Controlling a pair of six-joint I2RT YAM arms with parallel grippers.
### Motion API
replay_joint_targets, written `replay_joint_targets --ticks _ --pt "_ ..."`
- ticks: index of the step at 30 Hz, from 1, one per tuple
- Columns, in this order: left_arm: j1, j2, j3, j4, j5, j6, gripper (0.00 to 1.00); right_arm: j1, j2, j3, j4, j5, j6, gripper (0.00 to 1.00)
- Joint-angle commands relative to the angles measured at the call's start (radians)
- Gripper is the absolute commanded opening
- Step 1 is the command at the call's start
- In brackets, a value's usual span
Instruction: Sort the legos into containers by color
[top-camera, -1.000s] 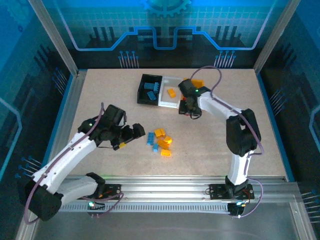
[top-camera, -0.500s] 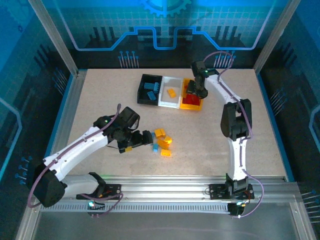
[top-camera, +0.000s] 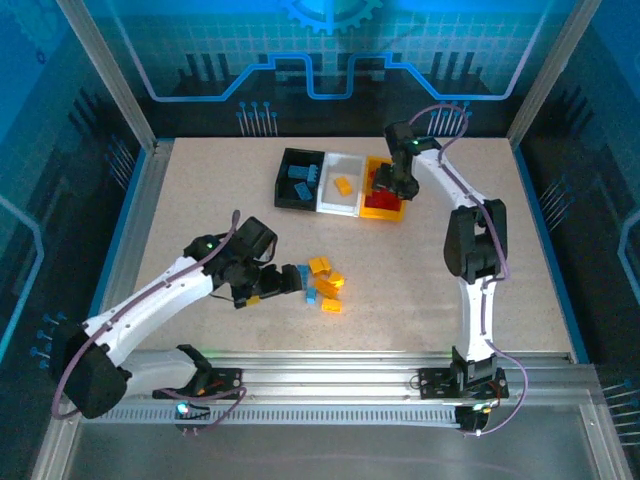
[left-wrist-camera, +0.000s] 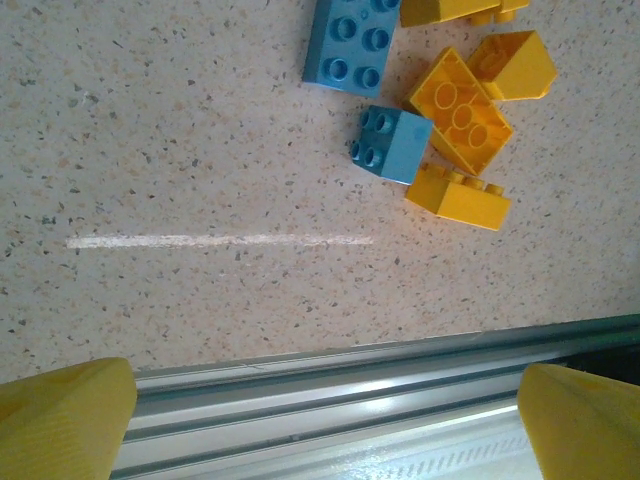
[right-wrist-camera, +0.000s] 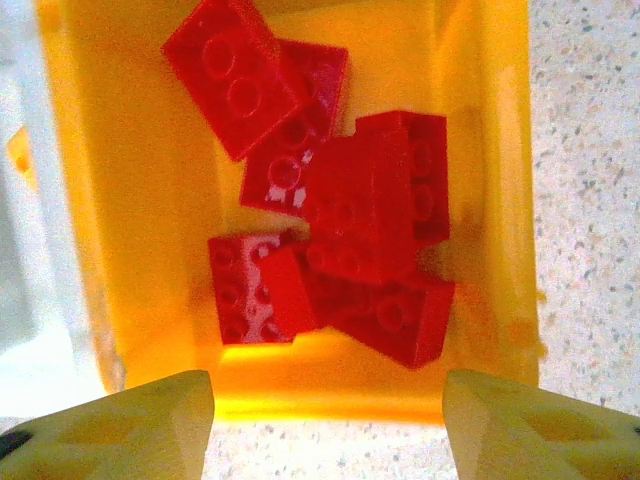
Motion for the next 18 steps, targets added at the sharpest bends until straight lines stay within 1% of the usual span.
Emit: replay_joint_targets --ticks 1,4,6,10,14,18 --pt "0.006 0.028 0.002 0.014 -0.006 0.037 0.99 0.004 -0.102 -0.071 -0.019 -0.081 -0.019 0.64" --pt "0.012 0.045 -0.013 0.052 0.004 0.039 0.99 0.031 -0.163 -0.176 0.009 -0.182 -0.045 0.64" --pt "0.023 0.056 -0.03 0.082 0.015 0.038 0.99 0.068 -0.203 -0.243 0.014 -0.244 -0.071 0.63" --pt "0.096 0.057 -0.075 0.144 0.068 0.014 0.99 0.167 -0.245 -0.344 -0.007 -0.335 -0.134 0.63" --pt "0.196 0.02 -0.13 0.213 0.134 -0.014 0.99 0.308 -0.235 -0.373 -0.048 -0.291 -0.185 0.63" --pt "0.227 0.024 -0.113 0.2 0.144 0.012 0.99 0.395 -0.164 -0.333 -0.074 -0.24 -0.199 0.61"
